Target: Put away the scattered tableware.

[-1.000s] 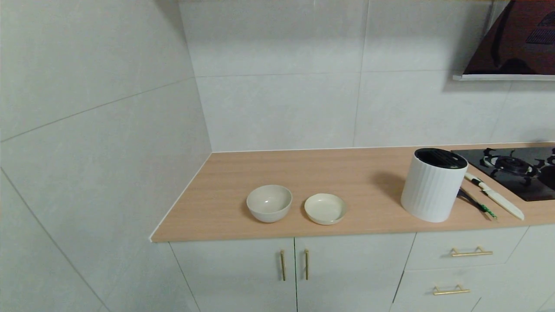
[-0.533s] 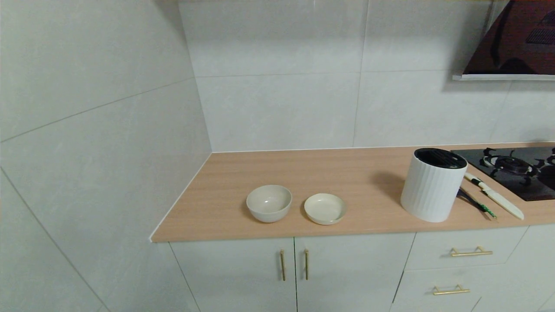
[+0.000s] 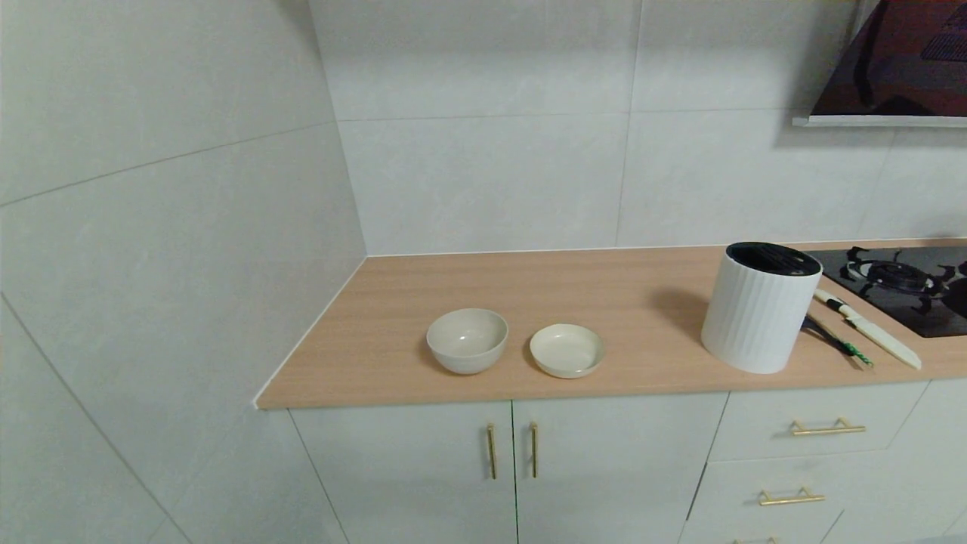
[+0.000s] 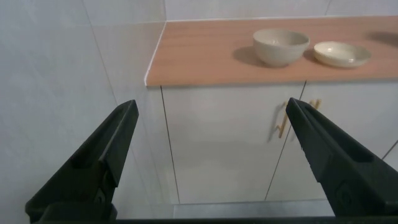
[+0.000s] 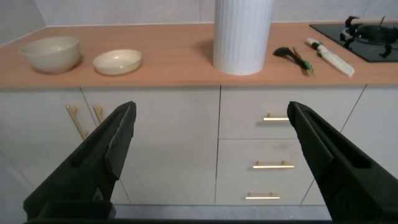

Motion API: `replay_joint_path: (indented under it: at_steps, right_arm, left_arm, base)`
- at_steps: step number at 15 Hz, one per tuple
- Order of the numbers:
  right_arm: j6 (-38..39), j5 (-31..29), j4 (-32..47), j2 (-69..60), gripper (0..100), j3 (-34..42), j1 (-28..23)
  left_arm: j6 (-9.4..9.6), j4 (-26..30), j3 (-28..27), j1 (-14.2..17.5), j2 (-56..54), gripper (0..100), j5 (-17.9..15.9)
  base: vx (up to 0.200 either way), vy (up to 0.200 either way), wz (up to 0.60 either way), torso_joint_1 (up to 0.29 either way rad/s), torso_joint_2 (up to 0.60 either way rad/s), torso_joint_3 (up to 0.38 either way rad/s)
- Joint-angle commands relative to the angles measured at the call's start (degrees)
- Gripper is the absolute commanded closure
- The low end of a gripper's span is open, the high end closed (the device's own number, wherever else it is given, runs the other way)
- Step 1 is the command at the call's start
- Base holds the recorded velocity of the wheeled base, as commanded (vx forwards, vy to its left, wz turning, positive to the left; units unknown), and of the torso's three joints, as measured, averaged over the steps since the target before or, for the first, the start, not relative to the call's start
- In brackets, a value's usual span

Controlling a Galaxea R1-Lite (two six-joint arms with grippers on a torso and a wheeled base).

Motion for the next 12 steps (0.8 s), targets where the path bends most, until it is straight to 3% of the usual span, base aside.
replay_joint_path:
  at_steps: [1, 12]
  right_arm:
    - [-0.01, 0.03, -0.04, 0.05, 0, 0.0, 0.01]
    - [-0.01, 0.03, -0.04, 0.05, 0, 0.0, 0.01]
  left_arm:
    - [0.0, -0.01, 0.0, 0.01, 0.0, 0, -0.01]
    - [0.0, -0.01, 0.0, 0.01, 0.0, 0, -0.01]
  base:
    - [0.0, 0.0, 0.0, -0.203, 0.48, 0.256]
    - [0.0, 0.0, 0.0, -0.237, 0.54, 0.297]
